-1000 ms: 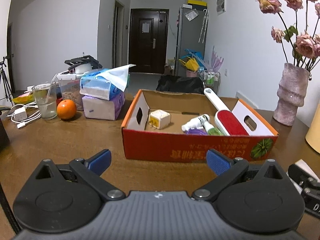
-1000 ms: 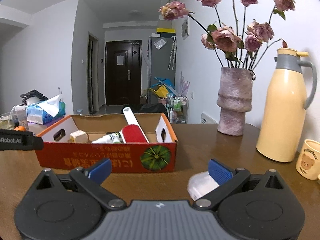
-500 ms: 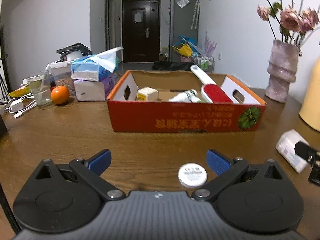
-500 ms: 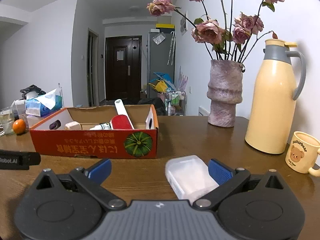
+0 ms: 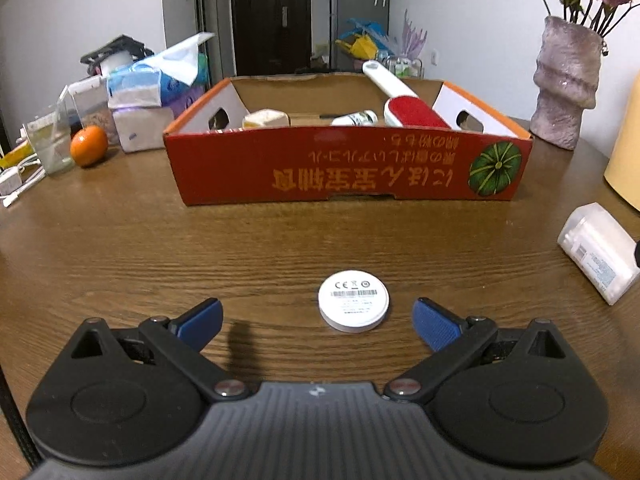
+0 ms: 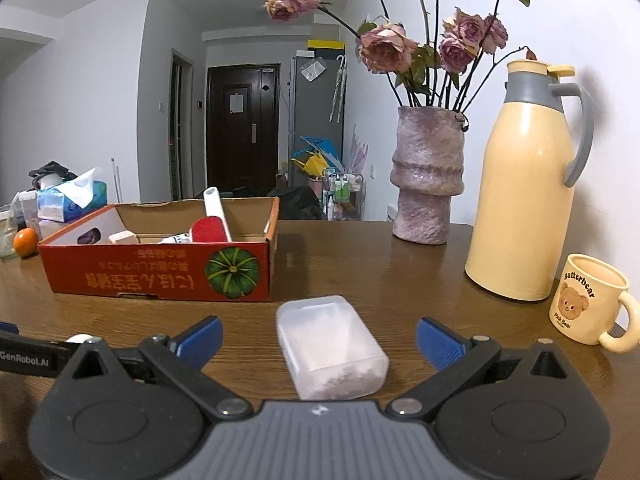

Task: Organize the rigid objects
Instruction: 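Grasp the round white puck with the left tool while the right tool grasps the frosted plastic box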

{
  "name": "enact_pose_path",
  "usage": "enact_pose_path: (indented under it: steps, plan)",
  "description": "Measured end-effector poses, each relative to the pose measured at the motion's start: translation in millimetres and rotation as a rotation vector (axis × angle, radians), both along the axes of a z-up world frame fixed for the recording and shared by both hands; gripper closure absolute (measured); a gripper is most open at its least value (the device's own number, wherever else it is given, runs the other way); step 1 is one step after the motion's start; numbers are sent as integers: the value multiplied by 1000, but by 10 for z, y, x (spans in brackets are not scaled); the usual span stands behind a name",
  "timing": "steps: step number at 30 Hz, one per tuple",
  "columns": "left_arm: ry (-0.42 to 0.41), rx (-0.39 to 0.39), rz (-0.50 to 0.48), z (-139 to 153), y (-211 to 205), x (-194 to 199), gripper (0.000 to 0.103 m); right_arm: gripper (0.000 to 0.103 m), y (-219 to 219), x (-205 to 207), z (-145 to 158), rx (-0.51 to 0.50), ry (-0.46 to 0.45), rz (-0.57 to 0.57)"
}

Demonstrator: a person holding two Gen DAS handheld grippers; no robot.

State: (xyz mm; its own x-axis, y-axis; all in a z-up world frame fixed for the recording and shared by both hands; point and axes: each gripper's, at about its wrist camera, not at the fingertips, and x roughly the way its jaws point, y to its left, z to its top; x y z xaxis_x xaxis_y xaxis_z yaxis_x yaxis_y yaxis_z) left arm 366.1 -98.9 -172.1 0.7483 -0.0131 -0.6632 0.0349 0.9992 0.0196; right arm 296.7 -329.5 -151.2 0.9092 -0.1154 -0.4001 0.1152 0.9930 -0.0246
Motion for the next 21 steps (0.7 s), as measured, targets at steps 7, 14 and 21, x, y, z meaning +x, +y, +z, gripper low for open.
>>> enact_pose_path:
  steps: [7, 14, 21]
  plan:
    - [22, -4, 2, -30, -45, 78, 6, 0, -152, 22, -26, -5, 7, -9]
    - [11, -10, -36, -26, -140, 131, 25, 0, -185, 47, -62, 4, 18, -16]
    - [-13, -14, -94, 4, -208, 104, 62, 0, -166, 67, -97, 2, 32, -19]
